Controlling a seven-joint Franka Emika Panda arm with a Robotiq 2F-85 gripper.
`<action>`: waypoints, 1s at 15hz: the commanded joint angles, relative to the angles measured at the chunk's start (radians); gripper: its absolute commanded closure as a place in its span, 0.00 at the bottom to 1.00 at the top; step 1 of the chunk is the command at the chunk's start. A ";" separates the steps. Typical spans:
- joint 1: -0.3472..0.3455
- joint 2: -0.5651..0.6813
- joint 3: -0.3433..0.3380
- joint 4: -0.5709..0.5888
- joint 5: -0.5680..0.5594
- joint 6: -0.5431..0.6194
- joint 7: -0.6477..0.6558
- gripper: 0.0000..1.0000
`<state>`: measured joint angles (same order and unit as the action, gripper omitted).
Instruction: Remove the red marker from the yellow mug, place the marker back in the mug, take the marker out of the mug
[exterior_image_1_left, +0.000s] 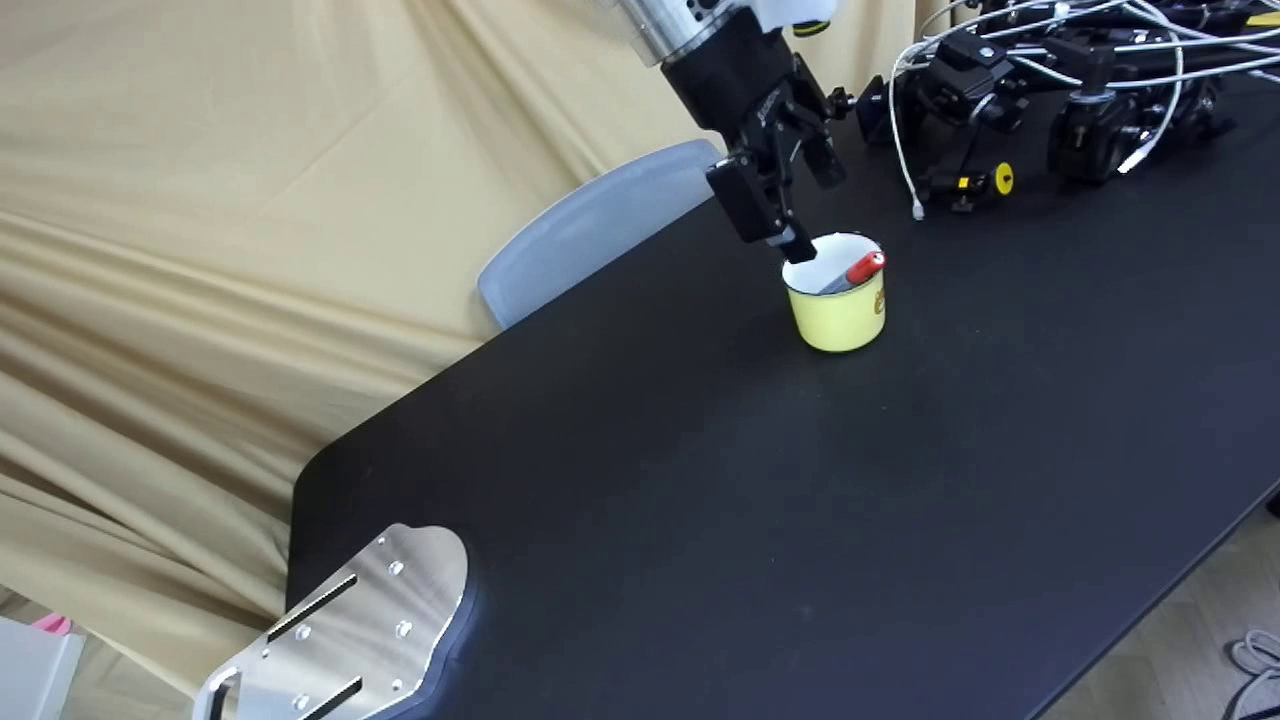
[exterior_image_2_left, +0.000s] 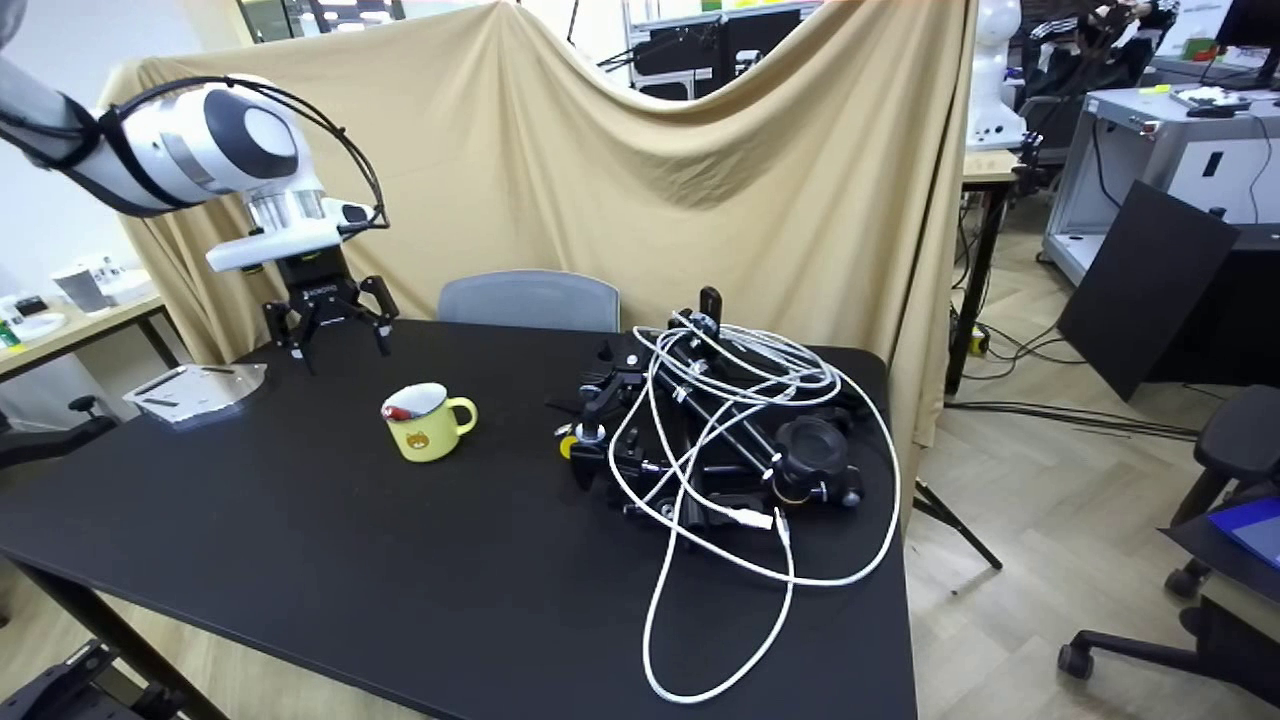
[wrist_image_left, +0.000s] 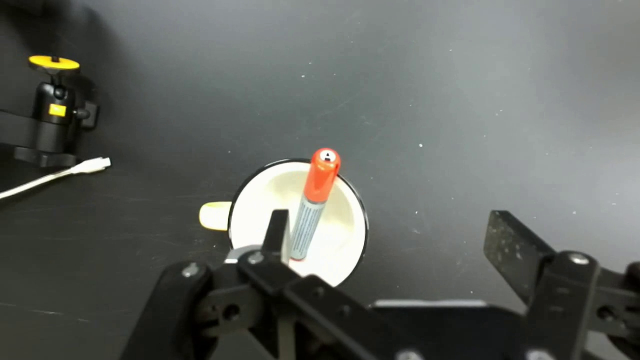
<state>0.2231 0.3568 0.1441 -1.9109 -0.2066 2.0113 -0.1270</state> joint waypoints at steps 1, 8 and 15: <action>0.000 -0.131 -0.014 -0.251 -0.096 0.255 0.101 0.00; 0.011 -0.185 -0.110 -0.560 -0.345 0.789 0.335 0.00; 0.057 -0.197 -0.228 -0.584 -0.647 0.911 0.554 0.00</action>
<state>0.2497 0.1998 -0.0447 -2.4758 -0.7642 2.9113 0.3295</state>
